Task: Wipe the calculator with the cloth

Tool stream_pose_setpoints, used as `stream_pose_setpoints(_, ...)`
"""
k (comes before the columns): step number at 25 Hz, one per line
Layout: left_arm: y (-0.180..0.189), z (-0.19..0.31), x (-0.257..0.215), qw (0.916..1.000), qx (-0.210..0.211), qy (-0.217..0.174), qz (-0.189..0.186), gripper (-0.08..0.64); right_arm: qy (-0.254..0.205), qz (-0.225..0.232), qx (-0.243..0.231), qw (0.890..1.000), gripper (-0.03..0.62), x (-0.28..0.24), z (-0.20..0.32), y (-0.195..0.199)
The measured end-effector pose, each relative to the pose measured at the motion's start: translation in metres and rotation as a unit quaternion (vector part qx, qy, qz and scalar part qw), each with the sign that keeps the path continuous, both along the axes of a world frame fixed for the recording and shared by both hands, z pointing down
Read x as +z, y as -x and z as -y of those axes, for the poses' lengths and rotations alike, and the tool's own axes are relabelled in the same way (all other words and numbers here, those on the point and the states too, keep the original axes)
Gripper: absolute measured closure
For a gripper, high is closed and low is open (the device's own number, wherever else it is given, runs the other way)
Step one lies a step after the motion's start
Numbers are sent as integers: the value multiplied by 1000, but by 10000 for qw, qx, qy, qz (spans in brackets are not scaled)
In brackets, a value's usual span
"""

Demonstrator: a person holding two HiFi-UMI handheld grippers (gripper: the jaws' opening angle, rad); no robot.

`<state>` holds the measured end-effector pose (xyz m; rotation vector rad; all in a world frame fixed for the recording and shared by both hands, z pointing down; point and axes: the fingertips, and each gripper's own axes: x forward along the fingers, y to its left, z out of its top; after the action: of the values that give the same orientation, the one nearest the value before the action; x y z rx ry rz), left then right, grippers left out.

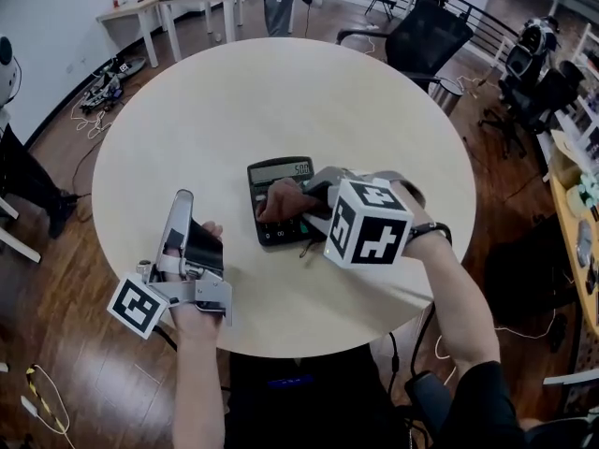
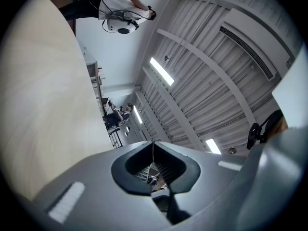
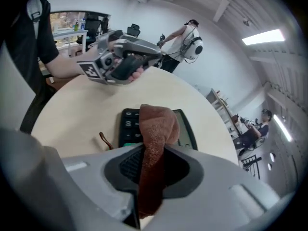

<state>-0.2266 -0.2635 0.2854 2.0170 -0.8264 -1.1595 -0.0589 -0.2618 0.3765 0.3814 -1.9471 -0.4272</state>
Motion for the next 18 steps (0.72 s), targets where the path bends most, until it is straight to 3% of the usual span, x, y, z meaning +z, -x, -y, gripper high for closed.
stream_pose_setpoints(4,1,-1,-2,10000,-6,-33,43,568,580,-314,-759,9949,528,11,-55,-5)
stream_pose_setpoints(6,-1,0,-3,10000,11,-35,43,568,652,-335,-858,9936,528,8,-62,-12)
stream_pose_setpoints(9,-1,0,-2,10000,9,-17,16,568,-45,136,-116,9998,528,-18,-11,-20)
stream_pose_setpoints(12,0,0,-1,10000,2,12,-30,568,-884,612,810,9909,528,-41,57,-28)
stream_pose_setpoints(14,1,-1,0,10000,-9,19,-58,568,-987,732,1032,9870,528,-39,80,-28)
stream_pose_setpoints(18,0,0,2,10000,18,-14,-29,568,-706,527,902,9920,528,-18,76,-28)
